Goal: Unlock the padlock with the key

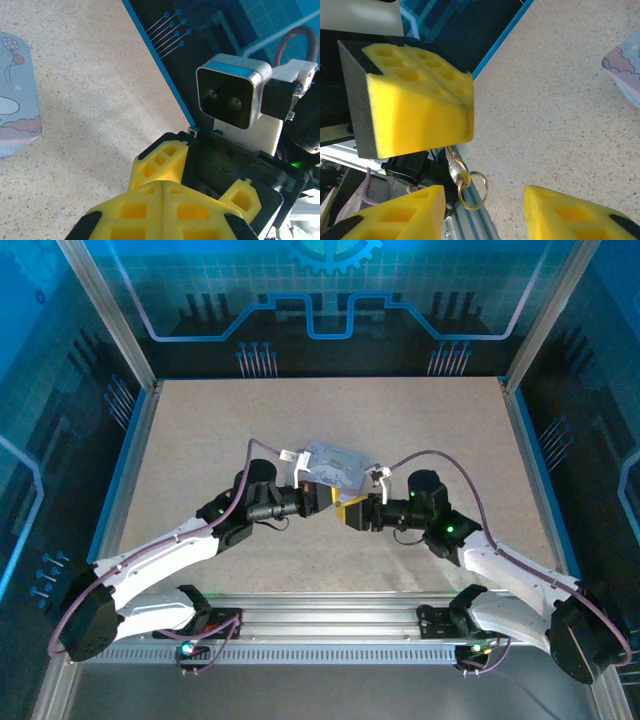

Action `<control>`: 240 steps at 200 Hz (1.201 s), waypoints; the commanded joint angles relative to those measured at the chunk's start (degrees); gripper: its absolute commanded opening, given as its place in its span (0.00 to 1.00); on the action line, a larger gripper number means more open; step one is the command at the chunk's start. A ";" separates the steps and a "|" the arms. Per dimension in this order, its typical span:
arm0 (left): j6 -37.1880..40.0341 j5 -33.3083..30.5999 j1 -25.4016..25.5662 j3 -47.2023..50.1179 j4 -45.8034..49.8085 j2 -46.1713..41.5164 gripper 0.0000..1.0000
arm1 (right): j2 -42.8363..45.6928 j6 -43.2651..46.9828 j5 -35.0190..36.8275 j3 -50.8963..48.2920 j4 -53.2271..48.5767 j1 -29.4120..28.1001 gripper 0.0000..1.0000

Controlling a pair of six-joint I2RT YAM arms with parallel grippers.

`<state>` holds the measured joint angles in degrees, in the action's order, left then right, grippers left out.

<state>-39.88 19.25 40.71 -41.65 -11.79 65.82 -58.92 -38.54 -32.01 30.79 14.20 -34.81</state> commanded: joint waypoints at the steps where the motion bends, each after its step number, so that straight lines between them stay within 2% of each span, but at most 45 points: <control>1: 2.00 1.57 -0.24 -1.93 0.41 -0.50 0.00 | -0.58 0.26 -1.45 2.44 2.39 0.22 0.44; 77: 2.26 1.20 -0.28 -2.18 1.17 -0.38 0.00 | -1.07 1.23 -1.67 3.55 1.60 0.20 0.28; 132: 2.15 0.68 -0.33 -2.15 1.26 -0.30 0.00 | -1.36 1.37 -1.96 3.09 -0.28 0.18 0.21; 205: 2.09 0.12 -0.42 -2.12 1.33 -0.61 0.00 | -1.48 1.27 -1.98 2.86 -1.00 0.18 0.02; 221: 2.11 -0.13 -0.44 -2.20 1.54 -0.82 0.14 | -1.45 1.15 -1.44 2.70 -1.10 0.18 0.00; 231: 2.11 -0.39 -0.50 -2.17 1.96 -1.02 0.28 | -1.38 1.19 -0.78 2.68 -1.53 0.19 0.00; 240: 2.37 -0.84 -0.67 -2.29 2.50 -1.32 0.32 | -1.38 1.27 -0.28 2.70 -2.09 0.18 0.00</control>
<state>-38.46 19.16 40.49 -41.93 -10.20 65.82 -60.03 -37.52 -33.41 32.60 13.76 -34.83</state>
